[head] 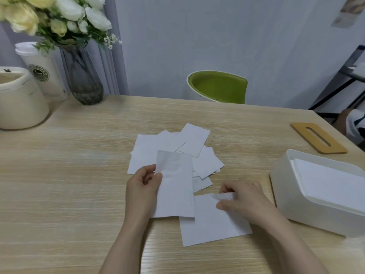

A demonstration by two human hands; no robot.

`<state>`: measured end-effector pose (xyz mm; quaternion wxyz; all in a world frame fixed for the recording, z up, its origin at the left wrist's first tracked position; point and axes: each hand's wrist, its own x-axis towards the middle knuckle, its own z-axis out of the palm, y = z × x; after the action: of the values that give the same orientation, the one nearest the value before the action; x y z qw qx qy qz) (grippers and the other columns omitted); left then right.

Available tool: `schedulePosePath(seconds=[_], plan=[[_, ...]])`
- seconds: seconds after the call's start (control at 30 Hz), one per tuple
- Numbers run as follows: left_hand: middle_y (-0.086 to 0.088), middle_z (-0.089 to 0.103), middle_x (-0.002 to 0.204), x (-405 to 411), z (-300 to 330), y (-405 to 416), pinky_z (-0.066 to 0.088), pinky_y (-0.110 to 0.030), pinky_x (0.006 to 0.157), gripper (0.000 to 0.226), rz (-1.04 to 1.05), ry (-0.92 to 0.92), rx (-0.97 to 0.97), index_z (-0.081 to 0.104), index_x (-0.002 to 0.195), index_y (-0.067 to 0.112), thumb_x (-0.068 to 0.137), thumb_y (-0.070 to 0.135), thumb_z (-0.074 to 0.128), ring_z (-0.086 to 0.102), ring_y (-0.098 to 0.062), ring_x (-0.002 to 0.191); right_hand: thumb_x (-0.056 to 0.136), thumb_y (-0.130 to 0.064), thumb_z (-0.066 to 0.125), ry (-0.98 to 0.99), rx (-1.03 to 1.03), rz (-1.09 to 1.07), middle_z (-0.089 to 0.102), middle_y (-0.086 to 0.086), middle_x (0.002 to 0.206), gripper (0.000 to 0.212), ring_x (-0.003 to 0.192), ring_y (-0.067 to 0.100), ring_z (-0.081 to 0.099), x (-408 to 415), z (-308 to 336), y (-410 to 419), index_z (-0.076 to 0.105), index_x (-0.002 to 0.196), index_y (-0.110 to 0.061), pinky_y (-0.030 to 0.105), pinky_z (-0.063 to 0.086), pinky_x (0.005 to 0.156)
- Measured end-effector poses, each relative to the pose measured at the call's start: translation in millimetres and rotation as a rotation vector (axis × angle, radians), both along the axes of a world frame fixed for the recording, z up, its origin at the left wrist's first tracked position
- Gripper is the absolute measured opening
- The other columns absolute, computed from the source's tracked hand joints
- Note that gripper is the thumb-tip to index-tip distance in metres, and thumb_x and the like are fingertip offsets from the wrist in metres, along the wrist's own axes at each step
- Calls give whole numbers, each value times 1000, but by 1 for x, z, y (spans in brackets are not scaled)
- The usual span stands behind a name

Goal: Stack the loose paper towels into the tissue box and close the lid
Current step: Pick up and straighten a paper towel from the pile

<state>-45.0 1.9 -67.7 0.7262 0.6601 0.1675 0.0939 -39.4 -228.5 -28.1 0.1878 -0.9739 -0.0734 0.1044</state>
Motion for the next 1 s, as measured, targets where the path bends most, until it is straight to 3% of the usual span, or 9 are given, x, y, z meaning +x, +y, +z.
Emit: schedulePosePath(seconds=[0.07, 0.17, 0.27, 0.37, 0.5, 0.6, 0.7, 0.83, 1.0], plan=[[-10, 73, 90, 0, 0, 0, 53, -39, 76, 18, 0, -4, -4, 71, 93, 25, 89, 7, 66, 68, -21, 81, 83, -32, 61, -39, 1, -32, 58, -13, 80, 11, 87, 8, 48, -3, 2, -2, 52, 76, -31, 29, 25, 84], [-4, 74, 86, 0, -2, 2, 53, -34, 73, 19, 6, -9, -13, 71, 94, 24, 89, 6, 66, 69, -16, 78, 86, -23, 57, -136, 73, -154, 62, -10, 76, 12, 81, 15, 55, -6, 6, -7, 53, 76, -29, 31, 32, 70], [2, 74, 81, -1, -3, 2, 53, -30, 70, 21, 25, -11, -38, 70, 92, 26, 89, 6, 66, 69, -12, 75, 87, -17, 58, -227, 289, -315, 63, -8, 77, 16, 78, 14, 57, -5, 11, -11, 52, 76, -27, 32, 40, 64], [6, 75, 79, -1, -3, 3, 53, -28, 68, 22, 87, -22, -91, 70, 90, 26, 89, 5, 66, 69, -10, 74, 87, -16, 60, -312, 571, -485, 64, -11, 81, 12, 75, 6, 57, -5, 17, -9, 56, 79, -25, 27, 38, 59], [7, 75, 78, -1, -3, 5, 50, -23, 62, 24, 140, -31, -148, 68, 91, 28, 90, 4, 64, 70, -6, 71, 85, -16, 62, -236, 756, -583, 67, -5, 71, 6, 54, 0, 59, -9, 16, -1, 59, 86, -21, 27, 38, 53], [8, 74, 75, -1, -2, 3, 51, -23, 60, 24, 121, -29, -150, 68, 91, 27, 90, 3, 64, 69, -7, 69, 83, -14, 64, -57, 709, -516, 70, -5, 66, 11, 57, 5, 64, -12, 7, 3, 59, 89, -21, 27, 41, 55], [10, 72, 71, -1, -3, 3, 50, -18, 56, 23, 91, -33, -123, 68, 95, 25, 90, 3, 63, 68, -4, 66, 80, -20, 69, 92, 625, -458, 74, -11, 76, 18, 69, 5, 69, -11, -2, 3, 60, 96, -24, 33, 52, 68], [13, 69, 64, -2, -2, 2, 48, -12, 51, 23, 41, -34, -79, 67, 93, 26, 90, 3, 64, 64, 0, 60, 80, -43, 66, 34, 462, -503, 71, -13, 85, 19, 83, 9, 67, -1, -5, -3, 66, 94, -30, 39, 53, 81], [8, 73, 73, -3, 0, 3, 49, -15, 53, 19, 7, -13, -83, 68, 96, 23, 91, 5, 63, 67, -3, 64, 86, -31, 60, -50, 424, -470, 68, 0, 72, 21, 74, 22, 62, 1, -10, -2, 71, 80, -14, 33, 42, 67]])
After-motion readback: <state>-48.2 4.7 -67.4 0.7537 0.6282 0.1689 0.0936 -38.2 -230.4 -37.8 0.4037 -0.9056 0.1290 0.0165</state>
